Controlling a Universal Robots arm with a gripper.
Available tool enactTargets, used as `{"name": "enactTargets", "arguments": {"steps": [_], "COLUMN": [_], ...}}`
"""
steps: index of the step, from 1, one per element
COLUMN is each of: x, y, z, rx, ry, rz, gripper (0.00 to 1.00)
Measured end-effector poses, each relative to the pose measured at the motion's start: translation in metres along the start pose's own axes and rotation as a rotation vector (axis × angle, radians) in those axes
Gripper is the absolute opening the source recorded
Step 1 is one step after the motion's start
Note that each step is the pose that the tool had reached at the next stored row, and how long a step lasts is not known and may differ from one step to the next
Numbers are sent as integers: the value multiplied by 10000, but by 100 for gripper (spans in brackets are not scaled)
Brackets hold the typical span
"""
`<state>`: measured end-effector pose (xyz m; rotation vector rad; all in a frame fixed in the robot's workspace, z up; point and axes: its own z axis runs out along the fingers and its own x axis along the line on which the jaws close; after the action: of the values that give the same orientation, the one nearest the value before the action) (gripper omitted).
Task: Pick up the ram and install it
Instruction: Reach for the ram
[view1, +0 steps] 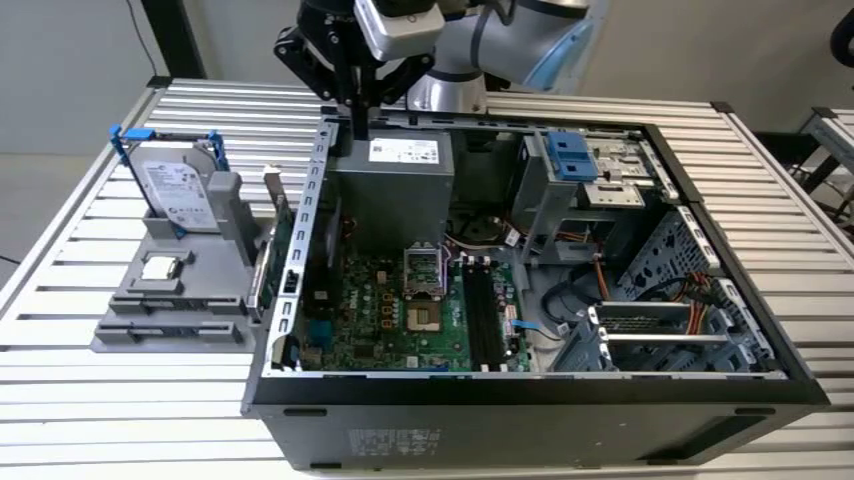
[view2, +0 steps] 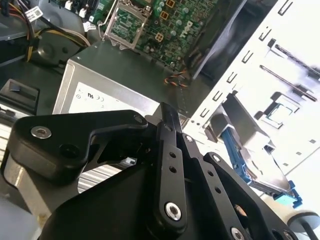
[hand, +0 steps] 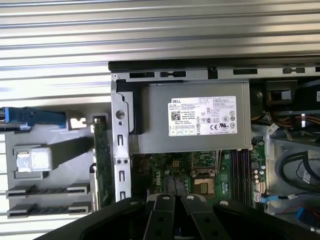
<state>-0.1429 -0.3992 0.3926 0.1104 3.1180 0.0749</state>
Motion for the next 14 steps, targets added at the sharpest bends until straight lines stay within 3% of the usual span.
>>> {"name": "enactTargets", "arguments": {"steps": [14], "x": [188], "y": [-13], "z": [-4], "rx": [0], "ry": [2], "rz": [1], "gripper": [0]}}
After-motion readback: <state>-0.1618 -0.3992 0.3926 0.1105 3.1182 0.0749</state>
